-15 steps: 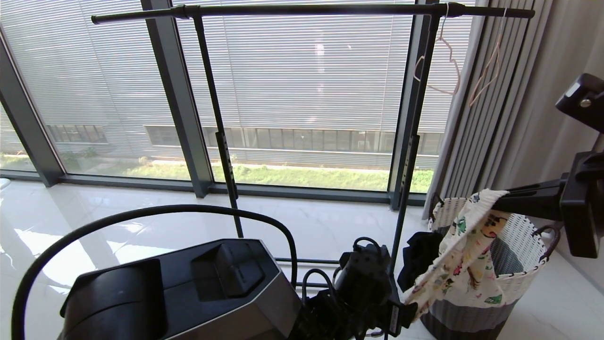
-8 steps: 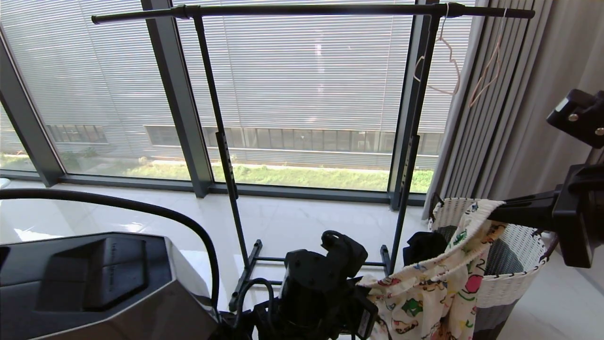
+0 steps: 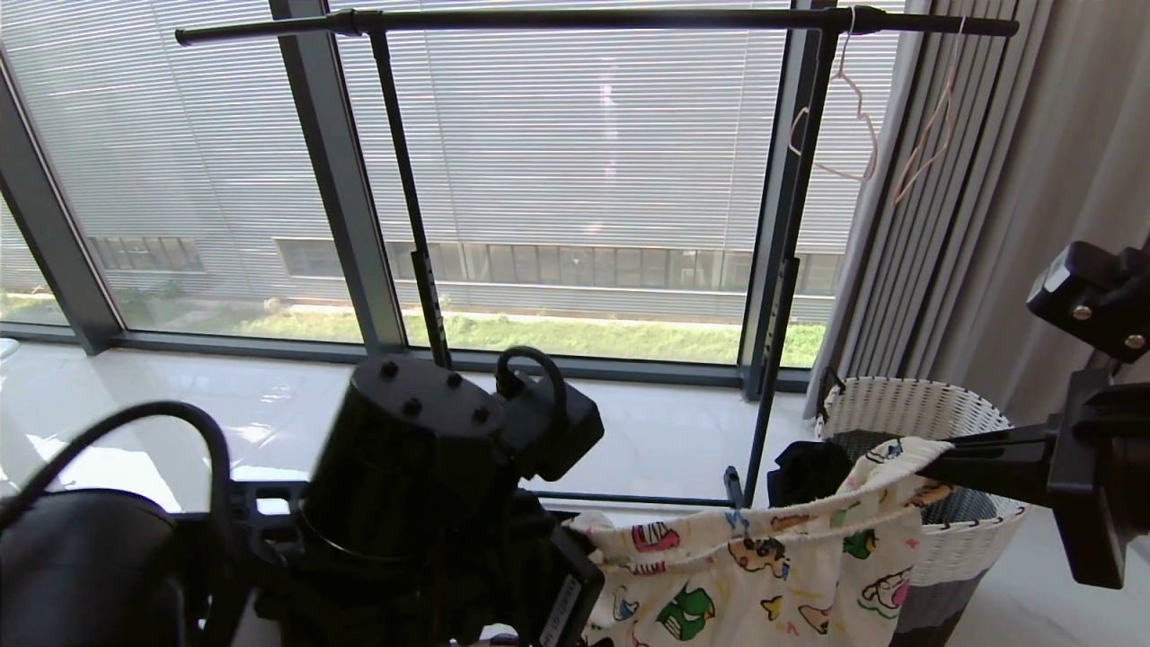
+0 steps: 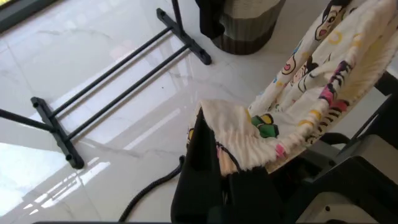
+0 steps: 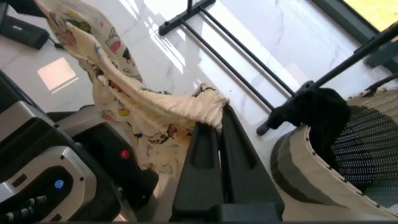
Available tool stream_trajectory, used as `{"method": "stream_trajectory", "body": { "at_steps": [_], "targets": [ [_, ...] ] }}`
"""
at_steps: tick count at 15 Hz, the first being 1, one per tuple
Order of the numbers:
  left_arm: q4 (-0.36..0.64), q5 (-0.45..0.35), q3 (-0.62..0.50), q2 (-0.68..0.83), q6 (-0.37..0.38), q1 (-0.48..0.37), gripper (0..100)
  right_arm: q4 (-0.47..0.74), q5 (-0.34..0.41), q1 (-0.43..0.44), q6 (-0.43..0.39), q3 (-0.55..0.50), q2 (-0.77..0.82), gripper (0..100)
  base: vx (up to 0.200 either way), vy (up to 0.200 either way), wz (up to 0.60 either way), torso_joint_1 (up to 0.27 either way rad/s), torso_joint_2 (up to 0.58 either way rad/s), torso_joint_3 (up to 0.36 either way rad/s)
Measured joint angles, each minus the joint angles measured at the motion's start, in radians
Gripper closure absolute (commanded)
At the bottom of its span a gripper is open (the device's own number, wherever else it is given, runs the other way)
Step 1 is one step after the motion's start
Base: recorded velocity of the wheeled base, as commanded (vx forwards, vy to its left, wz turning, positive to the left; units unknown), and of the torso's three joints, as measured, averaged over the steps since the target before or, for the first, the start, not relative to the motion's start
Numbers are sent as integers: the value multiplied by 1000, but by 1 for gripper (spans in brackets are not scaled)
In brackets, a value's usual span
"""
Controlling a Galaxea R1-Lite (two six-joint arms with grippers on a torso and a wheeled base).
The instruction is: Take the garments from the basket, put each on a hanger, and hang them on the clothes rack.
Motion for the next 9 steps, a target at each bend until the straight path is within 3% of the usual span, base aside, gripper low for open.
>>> {"method": "stream_trajectory", "body": {
  "at_steps": [4,7,9],
  "targets": [
    [293,58,-297,-134,4,41,100,-36,-3,8,-3,-47,-3,100,0,0,0,0,0,0],
    [349,61,-397,-173,8,58,100,-34,-6,-16,-5,-153,32,100,0,0,0,0,0,0],
    [350,62,-415,-185,63,62,100,-32,-8,-26,-6,-237,73,100,0,0,0,0,0,0]
  ]
}}
